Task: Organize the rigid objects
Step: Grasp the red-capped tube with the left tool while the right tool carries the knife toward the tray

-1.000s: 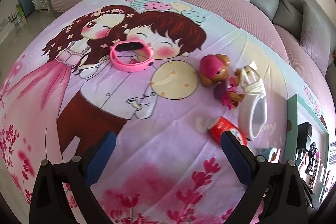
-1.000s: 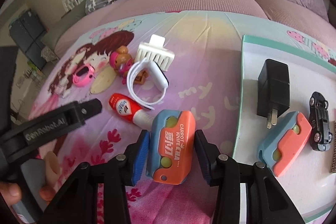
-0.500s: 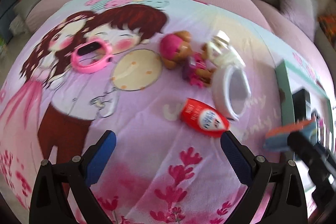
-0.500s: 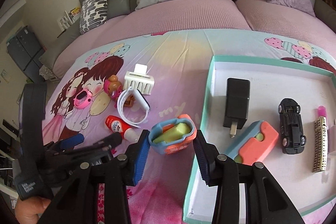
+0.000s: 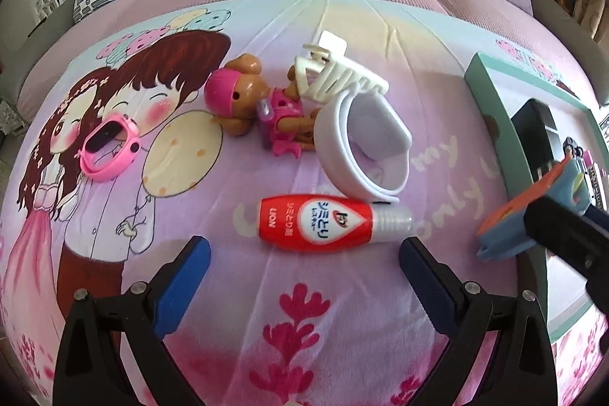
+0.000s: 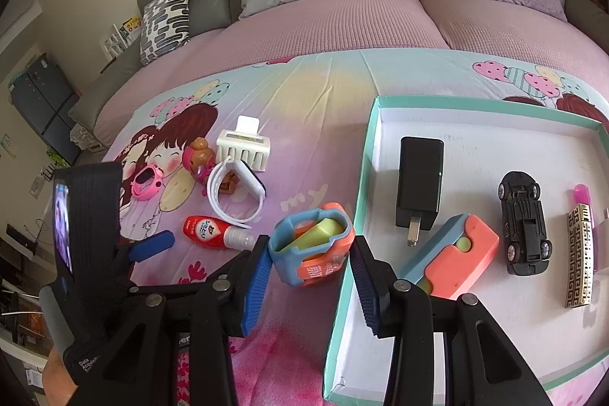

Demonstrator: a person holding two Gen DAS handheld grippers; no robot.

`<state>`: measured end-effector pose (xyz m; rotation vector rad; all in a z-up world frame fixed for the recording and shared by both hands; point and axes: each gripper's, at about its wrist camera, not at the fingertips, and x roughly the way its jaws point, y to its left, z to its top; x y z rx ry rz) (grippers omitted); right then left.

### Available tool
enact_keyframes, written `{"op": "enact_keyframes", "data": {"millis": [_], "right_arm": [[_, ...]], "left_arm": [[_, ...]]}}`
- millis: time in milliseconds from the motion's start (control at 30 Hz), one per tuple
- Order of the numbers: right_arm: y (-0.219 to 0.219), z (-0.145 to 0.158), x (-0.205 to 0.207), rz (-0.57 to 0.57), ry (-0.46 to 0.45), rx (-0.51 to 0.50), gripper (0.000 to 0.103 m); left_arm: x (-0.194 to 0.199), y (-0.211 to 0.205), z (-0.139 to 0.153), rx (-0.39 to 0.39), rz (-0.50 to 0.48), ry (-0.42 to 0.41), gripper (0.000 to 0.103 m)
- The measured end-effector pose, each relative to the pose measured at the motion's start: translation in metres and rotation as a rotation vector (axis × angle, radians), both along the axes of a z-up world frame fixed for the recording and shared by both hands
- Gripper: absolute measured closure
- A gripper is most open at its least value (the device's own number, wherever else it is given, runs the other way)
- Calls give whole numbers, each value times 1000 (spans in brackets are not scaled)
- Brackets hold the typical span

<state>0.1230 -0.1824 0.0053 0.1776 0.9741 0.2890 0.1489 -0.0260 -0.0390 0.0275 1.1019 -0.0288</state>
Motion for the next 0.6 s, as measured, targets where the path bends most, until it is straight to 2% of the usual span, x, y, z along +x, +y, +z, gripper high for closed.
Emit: {"op": "enact_keyframes", "data": {"millis": [500, 567, 600], "right_arm": [[2, -4, 1, -1, 12, -10, 58], [3, -4, 1, -1, 12, -10, 58], [3, -4, 1, -1, 12, -11, 58]], "left_arm": [[6, 2, 1, -36, 30, -37, 4], [5, 5, 4, -56, 34, -50, 10], [5, 6, 4, -63, 35, -52, 19]]}}
